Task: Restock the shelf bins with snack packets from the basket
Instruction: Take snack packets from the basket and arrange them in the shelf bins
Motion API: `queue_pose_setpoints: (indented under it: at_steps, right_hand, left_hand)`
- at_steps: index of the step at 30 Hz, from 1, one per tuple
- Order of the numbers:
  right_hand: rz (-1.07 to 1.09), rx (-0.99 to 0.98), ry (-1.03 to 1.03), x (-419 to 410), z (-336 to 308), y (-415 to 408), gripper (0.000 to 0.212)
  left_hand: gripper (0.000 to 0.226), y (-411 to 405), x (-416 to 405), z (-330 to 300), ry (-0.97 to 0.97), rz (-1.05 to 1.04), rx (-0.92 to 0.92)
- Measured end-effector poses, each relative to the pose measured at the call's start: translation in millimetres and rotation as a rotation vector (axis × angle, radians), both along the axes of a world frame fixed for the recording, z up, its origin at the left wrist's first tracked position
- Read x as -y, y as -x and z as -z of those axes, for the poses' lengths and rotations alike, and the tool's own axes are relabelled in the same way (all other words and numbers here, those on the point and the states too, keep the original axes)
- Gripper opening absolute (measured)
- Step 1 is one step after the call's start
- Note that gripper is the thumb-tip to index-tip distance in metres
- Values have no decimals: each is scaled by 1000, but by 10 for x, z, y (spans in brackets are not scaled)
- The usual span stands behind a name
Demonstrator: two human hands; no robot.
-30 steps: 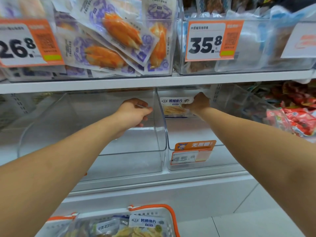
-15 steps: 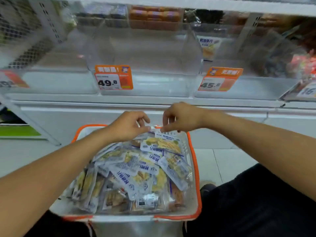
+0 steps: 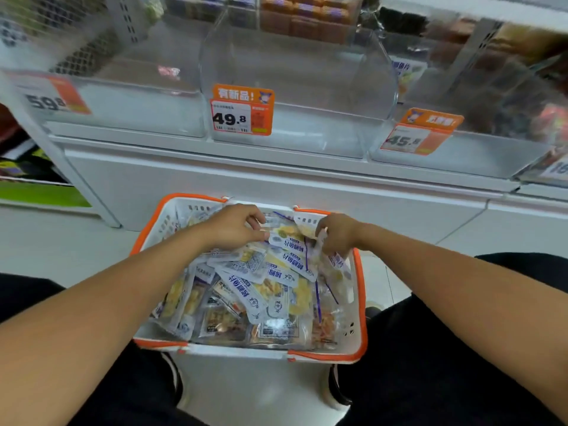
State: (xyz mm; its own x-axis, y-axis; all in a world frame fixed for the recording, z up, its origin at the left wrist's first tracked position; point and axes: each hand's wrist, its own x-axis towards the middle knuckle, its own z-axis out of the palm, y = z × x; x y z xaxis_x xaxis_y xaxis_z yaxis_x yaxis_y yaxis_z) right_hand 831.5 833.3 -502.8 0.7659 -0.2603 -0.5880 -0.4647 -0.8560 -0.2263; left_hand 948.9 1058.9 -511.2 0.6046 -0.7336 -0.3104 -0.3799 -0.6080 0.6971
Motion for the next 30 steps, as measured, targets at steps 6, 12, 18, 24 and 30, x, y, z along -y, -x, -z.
queue_pose_setpoints:
  at_steps: [6, 12, 18, 24, 30]
  right_hand:
    - [443, 364, -1028, 126, -967, 14, 40]
    - [518, 683, -1037, 353, -1604, 29, 32]
    - [563, 742, -815, 684, -1873, 35, 10]
    - [840, 971, -522, 1908, -2024, 221, 16]
    - [668, 832, 133, 2933, -1829, -99, 25]
  left_hand:
    - [56, 236, 279, -628, 328, -117, -678]
    - [22, 127, 635, -1255, 573, -224, -489]
    - [16, 143, 1308, -1620, 698, -256, -592]
    - [22, -110, 1891, -1940, 591, -231, -193]
    - [9, -485, 2304, -1946, 471, -202, 11]
